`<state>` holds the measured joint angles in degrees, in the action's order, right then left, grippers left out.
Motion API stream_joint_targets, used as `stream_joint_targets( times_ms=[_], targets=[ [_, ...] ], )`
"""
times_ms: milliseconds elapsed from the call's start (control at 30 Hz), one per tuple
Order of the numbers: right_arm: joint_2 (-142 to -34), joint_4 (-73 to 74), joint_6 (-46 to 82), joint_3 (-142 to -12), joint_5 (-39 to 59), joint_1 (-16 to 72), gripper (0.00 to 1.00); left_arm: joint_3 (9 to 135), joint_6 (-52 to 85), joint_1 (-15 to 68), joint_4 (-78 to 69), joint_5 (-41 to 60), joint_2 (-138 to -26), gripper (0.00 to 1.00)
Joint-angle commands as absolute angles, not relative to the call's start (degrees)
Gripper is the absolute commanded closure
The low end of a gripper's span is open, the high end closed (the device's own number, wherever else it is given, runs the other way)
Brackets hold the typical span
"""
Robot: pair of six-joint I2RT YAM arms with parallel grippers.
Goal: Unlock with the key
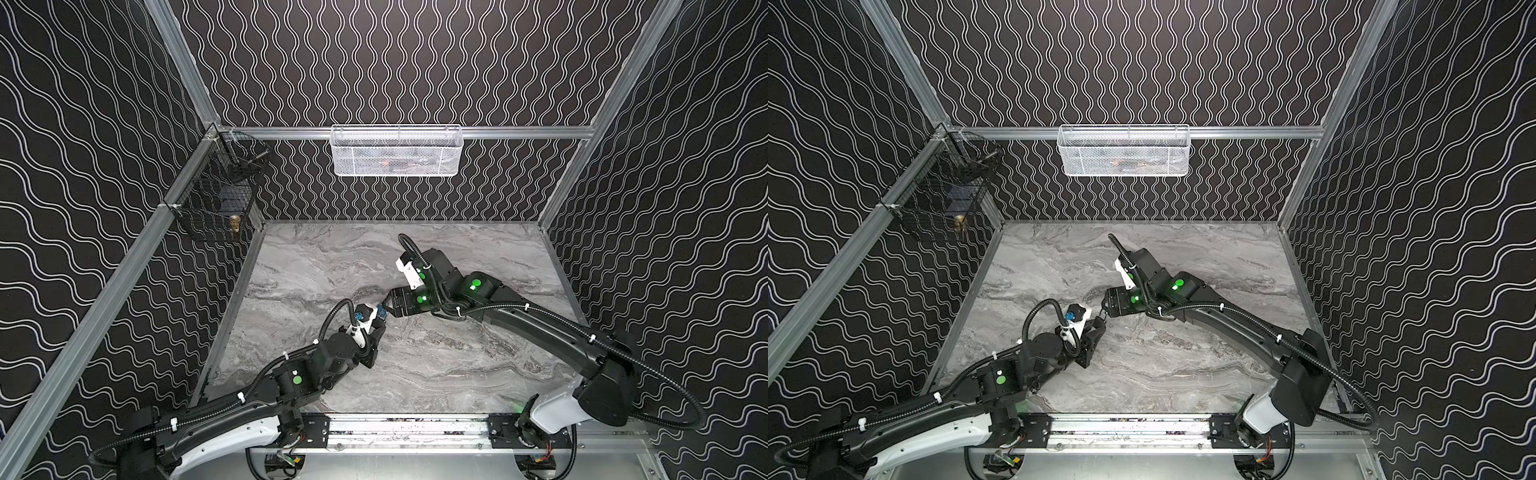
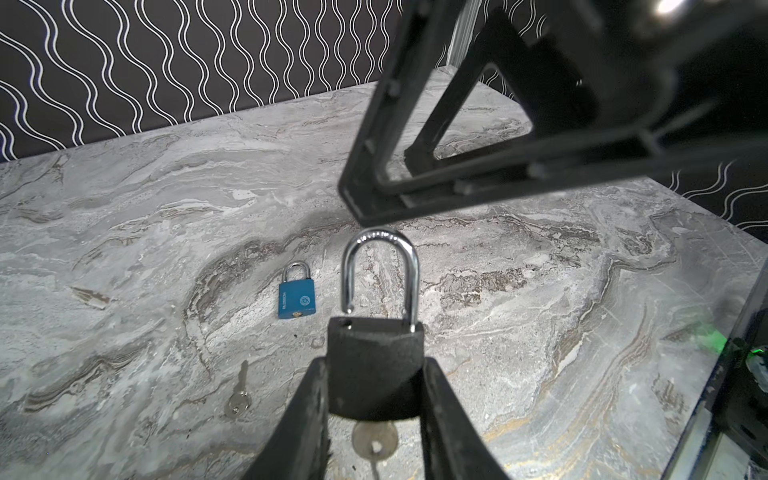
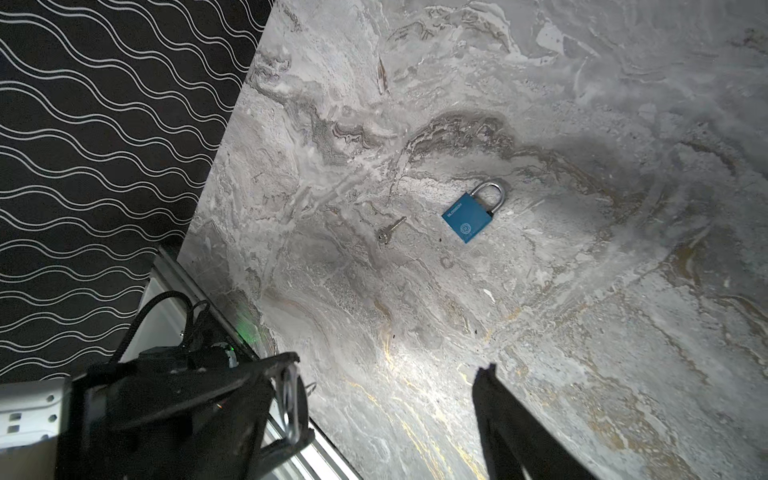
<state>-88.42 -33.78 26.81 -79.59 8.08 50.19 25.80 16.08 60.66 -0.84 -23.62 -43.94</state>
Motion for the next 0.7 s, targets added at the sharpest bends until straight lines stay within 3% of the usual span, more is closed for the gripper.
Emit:
stream_joint_targets(
  times_ms=[0, 667],
  targets=[
    [-90.0, -36.6, 24.9, -81.7, 8.3, 50.2, 0.22, 25.9, 14.4, 60.6, -4.5, -24.3, -44.5, 1.0],
    [-94.9, -42.8, 21.1, -85.9, 4.3, 49.3, 0.21, 24.6, 13.8, 60.6, -5.2, -25.3, -44.0, 1.0]
  ],
)
